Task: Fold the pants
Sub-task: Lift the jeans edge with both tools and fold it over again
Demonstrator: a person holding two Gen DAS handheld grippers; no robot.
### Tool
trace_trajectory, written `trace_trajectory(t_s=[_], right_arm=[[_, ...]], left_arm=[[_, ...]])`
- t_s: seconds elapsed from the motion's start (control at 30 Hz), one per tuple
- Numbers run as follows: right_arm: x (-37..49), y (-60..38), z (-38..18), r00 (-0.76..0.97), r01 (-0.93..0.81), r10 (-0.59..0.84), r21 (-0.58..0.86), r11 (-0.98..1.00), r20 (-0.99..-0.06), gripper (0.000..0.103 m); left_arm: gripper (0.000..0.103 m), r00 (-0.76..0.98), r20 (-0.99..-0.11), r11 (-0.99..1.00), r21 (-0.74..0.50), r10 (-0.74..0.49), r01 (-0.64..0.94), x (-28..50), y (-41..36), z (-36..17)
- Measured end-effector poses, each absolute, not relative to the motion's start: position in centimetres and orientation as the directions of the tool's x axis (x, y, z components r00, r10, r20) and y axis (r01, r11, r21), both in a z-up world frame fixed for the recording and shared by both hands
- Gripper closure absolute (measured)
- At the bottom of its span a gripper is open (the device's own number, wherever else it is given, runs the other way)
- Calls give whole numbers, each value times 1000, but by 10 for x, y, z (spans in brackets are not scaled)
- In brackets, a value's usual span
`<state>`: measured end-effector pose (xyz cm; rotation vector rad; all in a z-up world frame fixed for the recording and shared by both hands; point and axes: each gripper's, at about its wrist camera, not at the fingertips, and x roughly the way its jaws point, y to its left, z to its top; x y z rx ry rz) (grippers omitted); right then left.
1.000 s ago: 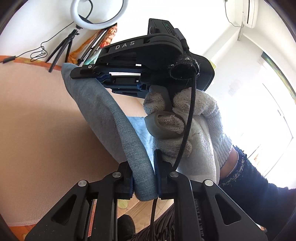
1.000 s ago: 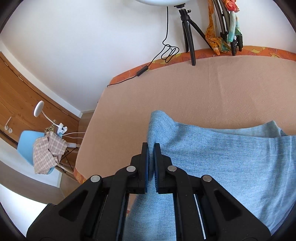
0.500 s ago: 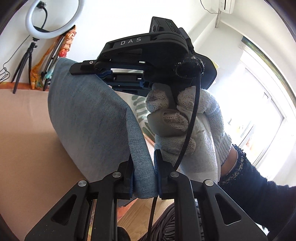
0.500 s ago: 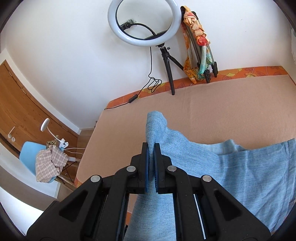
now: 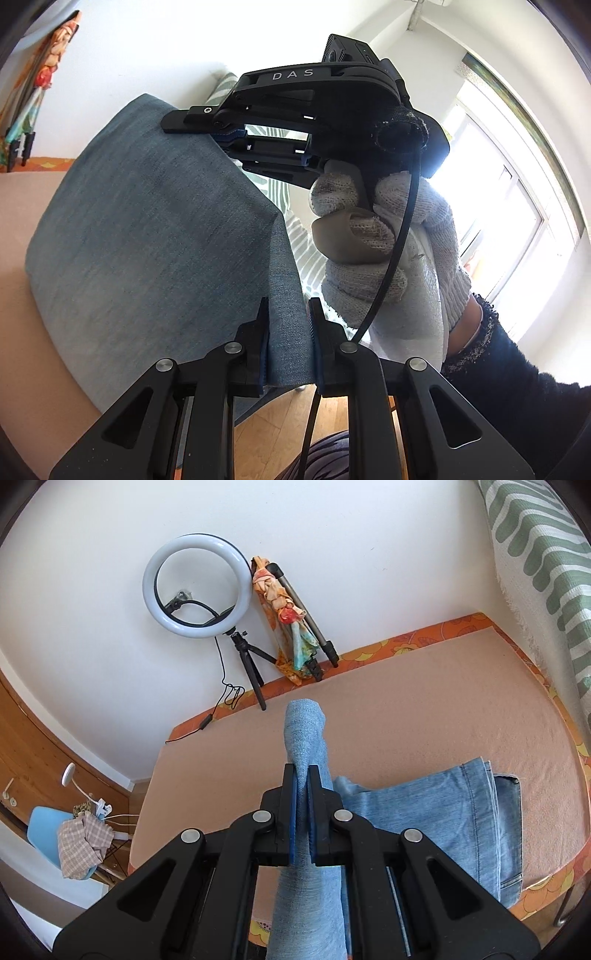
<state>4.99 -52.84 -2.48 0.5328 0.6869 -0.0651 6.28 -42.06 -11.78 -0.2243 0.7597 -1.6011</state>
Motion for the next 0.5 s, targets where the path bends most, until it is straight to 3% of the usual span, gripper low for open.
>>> trace_trajectory(t_s=[0.5], right_arm=[[10,-648,-113,758,365,85,528,767,-647,97]], left_arm=[[87,-287,-411,-5,-566,-866,825,64,-527,-161]])
